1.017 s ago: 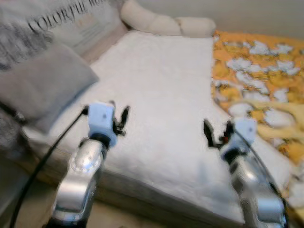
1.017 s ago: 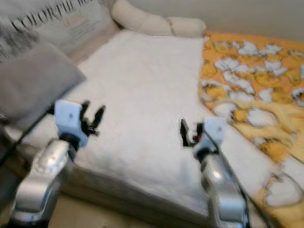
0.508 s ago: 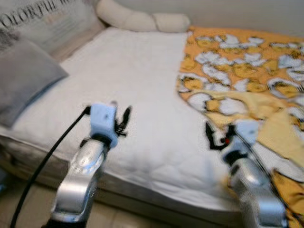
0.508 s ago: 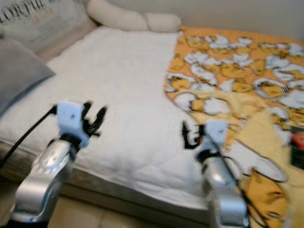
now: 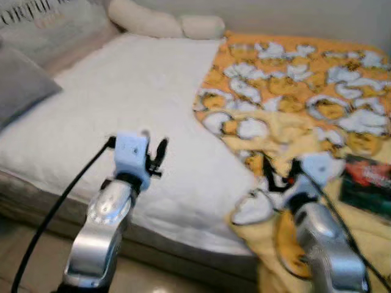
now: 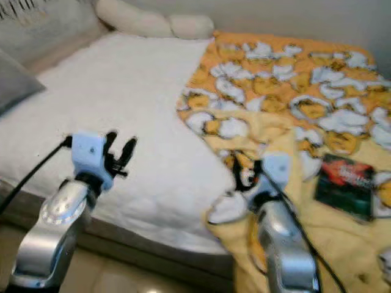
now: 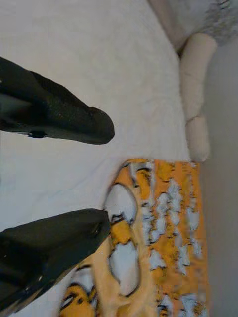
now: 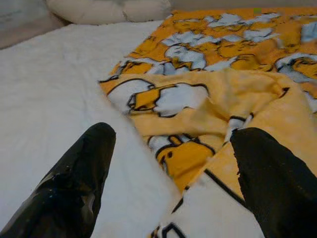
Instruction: Clean up the room
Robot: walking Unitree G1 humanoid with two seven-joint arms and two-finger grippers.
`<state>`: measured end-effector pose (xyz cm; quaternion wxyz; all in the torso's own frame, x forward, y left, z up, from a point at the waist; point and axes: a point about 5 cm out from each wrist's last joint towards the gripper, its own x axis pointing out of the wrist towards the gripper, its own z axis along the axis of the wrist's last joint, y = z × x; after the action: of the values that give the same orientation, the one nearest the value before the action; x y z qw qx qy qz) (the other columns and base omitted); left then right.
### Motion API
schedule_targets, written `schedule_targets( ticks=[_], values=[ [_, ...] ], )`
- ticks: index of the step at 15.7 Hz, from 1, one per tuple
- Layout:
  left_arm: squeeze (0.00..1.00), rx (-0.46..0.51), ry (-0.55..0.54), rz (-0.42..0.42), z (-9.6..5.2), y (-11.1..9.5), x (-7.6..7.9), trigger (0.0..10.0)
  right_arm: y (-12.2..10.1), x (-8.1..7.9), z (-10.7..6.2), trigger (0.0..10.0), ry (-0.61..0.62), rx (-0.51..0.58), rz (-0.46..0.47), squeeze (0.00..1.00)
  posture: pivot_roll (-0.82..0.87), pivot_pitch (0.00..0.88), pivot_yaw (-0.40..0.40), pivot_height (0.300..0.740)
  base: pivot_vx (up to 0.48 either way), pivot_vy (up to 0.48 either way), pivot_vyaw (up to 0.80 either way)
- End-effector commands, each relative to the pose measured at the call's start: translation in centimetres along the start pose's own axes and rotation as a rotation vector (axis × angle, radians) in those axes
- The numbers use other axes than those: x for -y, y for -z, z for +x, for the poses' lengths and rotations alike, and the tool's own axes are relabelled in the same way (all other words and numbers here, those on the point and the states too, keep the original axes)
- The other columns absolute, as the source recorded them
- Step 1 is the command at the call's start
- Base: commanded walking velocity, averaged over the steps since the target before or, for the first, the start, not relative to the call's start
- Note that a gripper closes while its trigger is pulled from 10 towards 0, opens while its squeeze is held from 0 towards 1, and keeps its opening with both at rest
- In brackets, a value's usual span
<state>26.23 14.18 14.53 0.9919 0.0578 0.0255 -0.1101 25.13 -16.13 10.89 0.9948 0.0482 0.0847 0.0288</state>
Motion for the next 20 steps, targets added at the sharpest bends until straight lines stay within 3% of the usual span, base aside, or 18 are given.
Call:
schedule_targets(
  ticks=[1,9,17,20],
  values=[
    [0.0,0.016,0.002,0.006,0.1,-0.4,0.0,10.0,-0.4,0.2,-0.1,10.0,0.005,0.014,-0.01,0.0,0.0,0.0,0.059,0.74,0.0,-0.48,0.0],
    [0.0,0.01,0.015,0.012,0.0,-0.3,0.1,10.0,0.2,0.0,-0.4,10.0,-0.023,-0.003,-0.009,0.0,0.0,0.0,0.062,0.74,0.0,-0.48,0.0],
    [0.0,0.0,0.024,0.011,-0.9,0.2,0.3,10.0,0.9,0.2,-0.7,10.0,-0.158,-0.055,0.021,0.0,0.0,0.0,0.052,0.74,0.0,-0.472,0.0],
    [0.0,-0.02,0.029,-0.003,-1.1,0.5,0.1,10.0,0.8,0.8,-0.3,10.0,-0.209,-0.056,0.024,0.0,0.01,0.0,0.048,0.74,0.0,0.0,0.0]
  ],
)
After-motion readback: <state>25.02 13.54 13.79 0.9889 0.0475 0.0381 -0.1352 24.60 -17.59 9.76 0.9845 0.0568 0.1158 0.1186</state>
